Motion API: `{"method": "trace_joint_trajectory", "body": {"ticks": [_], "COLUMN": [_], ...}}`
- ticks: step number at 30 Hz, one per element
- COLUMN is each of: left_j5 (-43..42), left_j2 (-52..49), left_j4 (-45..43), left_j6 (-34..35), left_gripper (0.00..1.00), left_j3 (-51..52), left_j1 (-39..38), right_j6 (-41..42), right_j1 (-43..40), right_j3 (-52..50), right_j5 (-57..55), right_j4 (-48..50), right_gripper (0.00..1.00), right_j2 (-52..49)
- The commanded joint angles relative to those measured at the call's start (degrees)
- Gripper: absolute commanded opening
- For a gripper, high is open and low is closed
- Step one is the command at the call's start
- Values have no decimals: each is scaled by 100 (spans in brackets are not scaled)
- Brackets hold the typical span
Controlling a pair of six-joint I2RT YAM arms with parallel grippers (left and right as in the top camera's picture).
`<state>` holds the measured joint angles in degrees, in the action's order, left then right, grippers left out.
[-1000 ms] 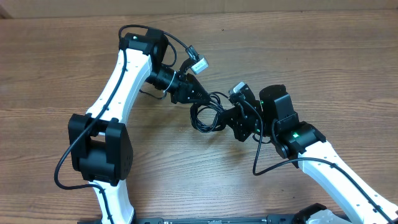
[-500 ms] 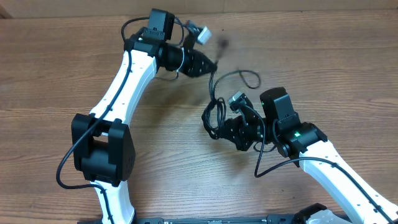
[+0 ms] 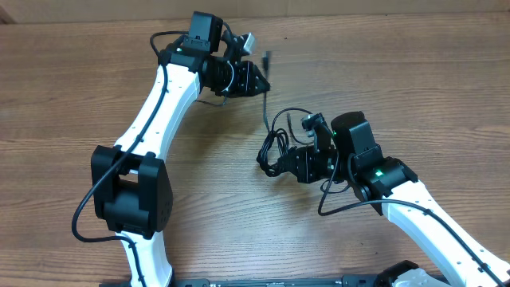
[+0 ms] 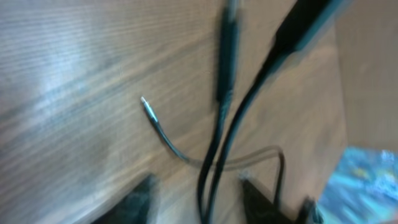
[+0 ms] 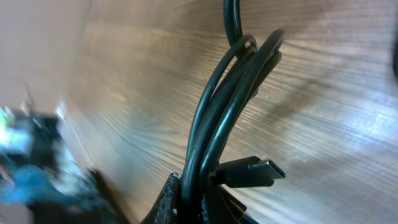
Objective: Untangle cables
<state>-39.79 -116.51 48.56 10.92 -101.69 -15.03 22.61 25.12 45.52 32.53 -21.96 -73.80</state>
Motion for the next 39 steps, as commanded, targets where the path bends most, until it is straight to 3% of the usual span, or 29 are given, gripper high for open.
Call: {"method": "trace_joint_trajectory", "body": {"ticks": [1,2,9,14,21,25,30,36,39], "left_j5": [389,505,1019,1150,1132,1121,1071,422,109], "left_j2": [199,199,199,197,188,188,188,188,188], "left_j4": [269,350,758,1145,1626,1628,1596,1585,1591], "left_j6": [-621,-601,-70,546,1250,1248,1239,662,247], "left_gripper": [93,100,99,100,99,83,80,76,84], "left_j3": [-122,-122,-122,-122,-90,44,289,356,356], "left_j1": [-76,-76,-63,-76,-92,-199,-326,-339,-332], "right_j6": [1869,2055,4310,5182,5604,5602,4859,2430,1580], "right_j1": [20,20,-273,-531,-570,-570,-570,-570,-570], "right_j3": [-22,-22,-22,-22,-22,-22,-22,-22,-22], "right_j5": [-33,-33,-186,-184,-186,-184,-179,256,623], "right_j4": [85,85,111,378,774,776,876,1773,2135], "right_gripper": [4,4,4,4,4,4,4,4,4], "right_j2": [-15,-15,-15,-15,-15,-15,-15,-15,-15]}}
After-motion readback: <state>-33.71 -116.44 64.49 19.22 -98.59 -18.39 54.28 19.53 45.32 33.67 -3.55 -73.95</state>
